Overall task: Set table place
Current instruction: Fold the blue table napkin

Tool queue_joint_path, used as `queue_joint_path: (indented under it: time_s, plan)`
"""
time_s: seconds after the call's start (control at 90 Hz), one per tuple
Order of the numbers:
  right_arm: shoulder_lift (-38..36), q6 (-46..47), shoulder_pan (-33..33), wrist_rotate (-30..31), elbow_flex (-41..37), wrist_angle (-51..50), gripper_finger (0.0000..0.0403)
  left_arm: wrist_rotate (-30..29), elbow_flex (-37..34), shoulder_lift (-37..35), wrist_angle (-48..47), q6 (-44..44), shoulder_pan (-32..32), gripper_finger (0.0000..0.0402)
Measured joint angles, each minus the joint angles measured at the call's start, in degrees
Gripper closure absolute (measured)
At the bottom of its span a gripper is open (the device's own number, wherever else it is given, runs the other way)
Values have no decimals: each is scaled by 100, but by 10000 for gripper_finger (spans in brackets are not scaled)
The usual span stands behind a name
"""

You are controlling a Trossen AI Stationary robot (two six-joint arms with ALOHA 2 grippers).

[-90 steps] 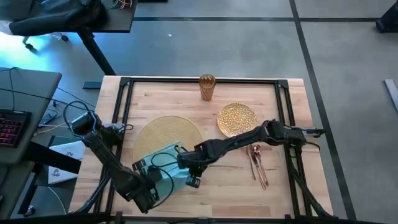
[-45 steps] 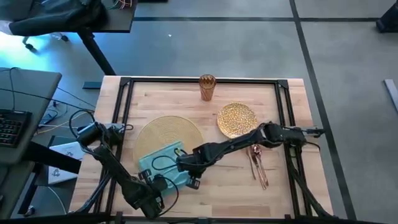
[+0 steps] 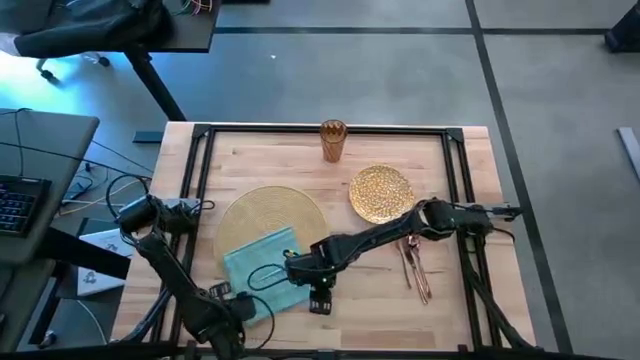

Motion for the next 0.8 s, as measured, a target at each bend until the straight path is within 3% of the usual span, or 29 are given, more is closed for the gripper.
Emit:
queue_joint_path:
  time_s: [0.089,0.2,0.378,0.5,0.8]
  plan:
    - [-108,-437,-80,118,2,-230,182,-145,9,-195,-179,-679,-154,293]
    - [-254,-1116,-246,243,4,-363,162,-824,-2,-490,-602,-1765,-265,297]
    - [-570,-2321,-657,441,2,-338,165,-1866,-15,-1107,-1302,-3440,-310,299]
    - [-664,-2537,-1114,433,2,163,176,-2143,-9,-1472,-2120,-4616,-302,299]
    - [-424,-3244,-1901,396,-2,1579,195,-1776,-74,-1788,-3499,-4414,601,300]
